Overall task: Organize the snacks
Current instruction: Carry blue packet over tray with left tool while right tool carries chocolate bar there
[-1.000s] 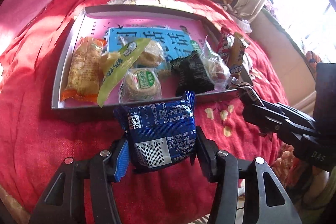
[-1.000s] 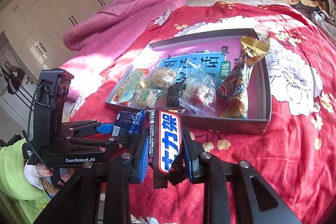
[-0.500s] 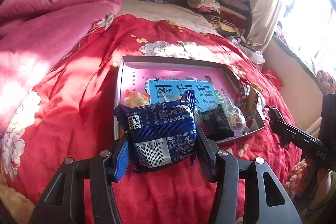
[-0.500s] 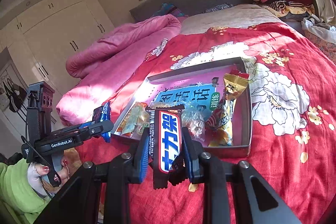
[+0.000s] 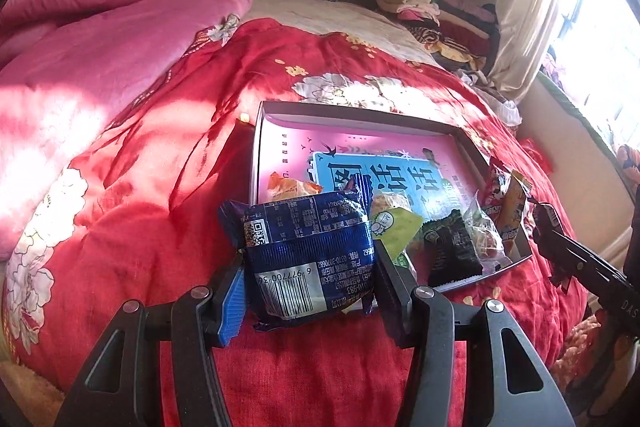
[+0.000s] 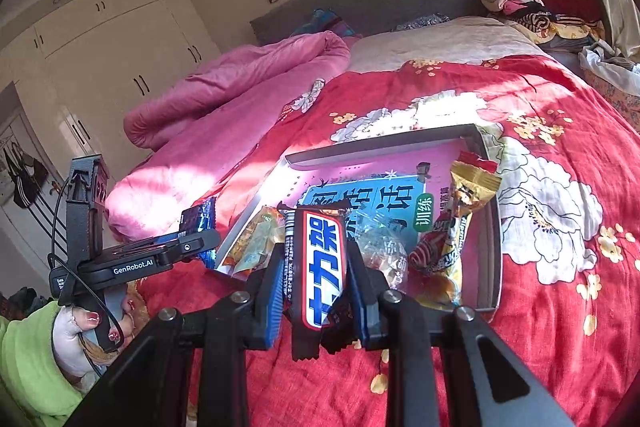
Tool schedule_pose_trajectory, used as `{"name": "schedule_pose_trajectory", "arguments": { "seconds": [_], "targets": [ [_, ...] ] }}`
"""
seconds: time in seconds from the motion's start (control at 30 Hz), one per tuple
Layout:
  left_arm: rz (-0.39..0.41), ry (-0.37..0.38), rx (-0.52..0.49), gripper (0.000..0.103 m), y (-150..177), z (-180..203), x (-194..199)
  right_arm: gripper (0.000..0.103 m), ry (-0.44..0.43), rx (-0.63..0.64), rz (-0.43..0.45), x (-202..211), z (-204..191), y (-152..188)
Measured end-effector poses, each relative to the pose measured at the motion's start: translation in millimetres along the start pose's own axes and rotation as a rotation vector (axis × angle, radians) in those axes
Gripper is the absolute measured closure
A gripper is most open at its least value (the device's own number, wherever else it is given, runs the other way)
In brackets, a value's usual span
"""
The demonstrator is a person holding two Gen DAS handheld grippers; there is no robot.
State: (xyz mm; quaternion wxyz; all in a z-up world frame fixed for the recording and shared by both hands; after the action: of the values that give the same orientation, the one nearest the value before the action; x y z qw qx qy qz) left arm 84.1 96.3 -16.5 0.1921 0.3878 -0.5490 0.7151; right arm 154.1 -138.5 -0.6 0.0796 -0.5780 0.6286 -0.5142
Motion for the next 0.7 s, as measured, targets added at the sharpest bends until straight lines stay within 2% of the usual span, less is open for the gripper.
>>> {"name": "schedule_pose_trajectory", "arguments": {
  "seconds": [0.4, 0.7],
  "targets": [
    [-0.027, 0.001, 0.004, 0.046, -0.5, 0.6, -15.6, 0.074, 0.021, 0.05, -0.011, -24.2, -14.9, -9.9],
    [-0.039, 0.007, -0.016, 0.046, 0.6, 7.0, -24.5, 0.074, 0.053, 0.049, -0.008, -38.0, -12.0, -21.4]
  ]
}}
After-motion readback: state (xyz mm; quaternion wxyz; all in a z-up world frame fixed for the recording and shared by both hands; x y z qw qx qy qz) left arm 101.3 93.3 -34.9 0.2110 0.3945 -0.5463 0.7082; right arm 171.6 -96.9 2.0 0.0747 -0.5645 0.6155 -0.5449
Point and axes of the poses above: each gripper's, at about its wrist camera, not at the fingertips, and x roughly against the way its jaws point, z to its right, y to its underside, the point moved 1 cm from there along -x, roughly the way its jaws point, and after that the axes turned 9 degrees about -y, right-handed, at the moved point
